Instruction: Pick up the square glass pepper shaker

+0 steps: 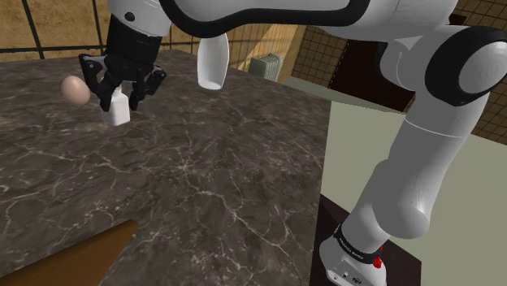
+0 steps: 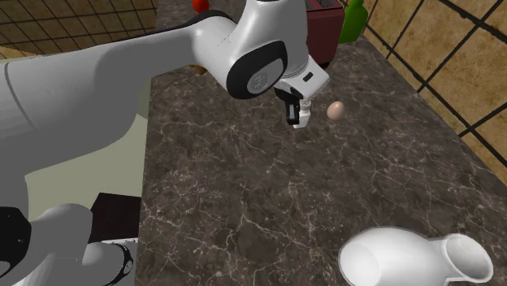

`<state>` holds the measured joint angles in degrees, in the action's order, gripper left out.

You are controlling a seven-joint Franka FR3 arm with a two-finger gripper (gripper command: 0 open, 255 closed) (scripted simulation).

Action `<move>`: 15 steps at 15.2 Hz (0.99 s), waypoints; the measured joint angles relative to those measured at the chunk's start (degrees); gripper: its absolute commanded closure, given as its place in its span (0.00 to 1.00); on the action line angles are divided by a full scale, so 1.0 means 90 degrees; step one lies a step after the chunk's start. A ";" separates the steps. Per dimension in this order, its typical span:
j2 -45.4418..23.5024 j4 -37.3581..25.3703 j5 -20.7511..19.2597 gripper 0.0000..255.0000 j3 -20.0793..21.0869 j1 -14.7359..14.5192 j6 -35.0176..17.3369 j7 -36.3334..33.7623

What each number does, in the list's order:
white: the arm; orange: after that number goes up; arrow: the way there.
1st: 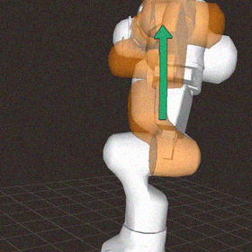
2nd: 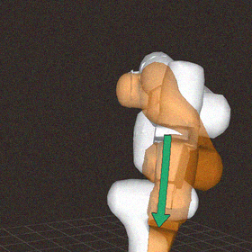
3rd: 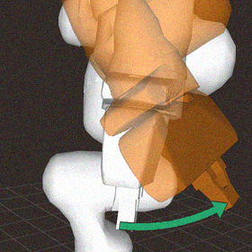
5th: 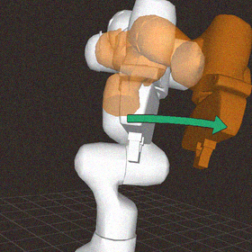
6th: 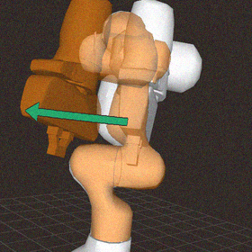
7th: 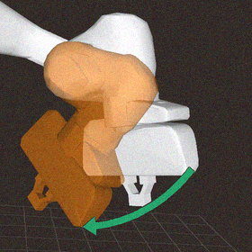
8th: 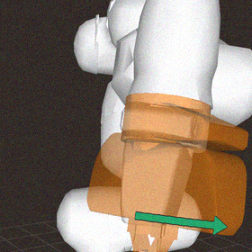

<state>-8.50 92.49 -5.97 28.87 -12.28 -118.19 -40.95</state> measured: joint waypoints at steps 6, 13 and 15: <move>-0.0012 -0.0341 0.0005 1.00 0.0010 -0.0016 0.0335 0.0012; -0.0147 -0.1108 -0.0062 1.00 0.0030 -0.0084 0.0984 -0.0001; -0.0216 -0.1373 -0.0099 1.00 0.0037 -0.0116 0.1188 -0.0010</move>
<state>-10.45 80.13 -6.87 29.19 -13.32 -107.49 -41.04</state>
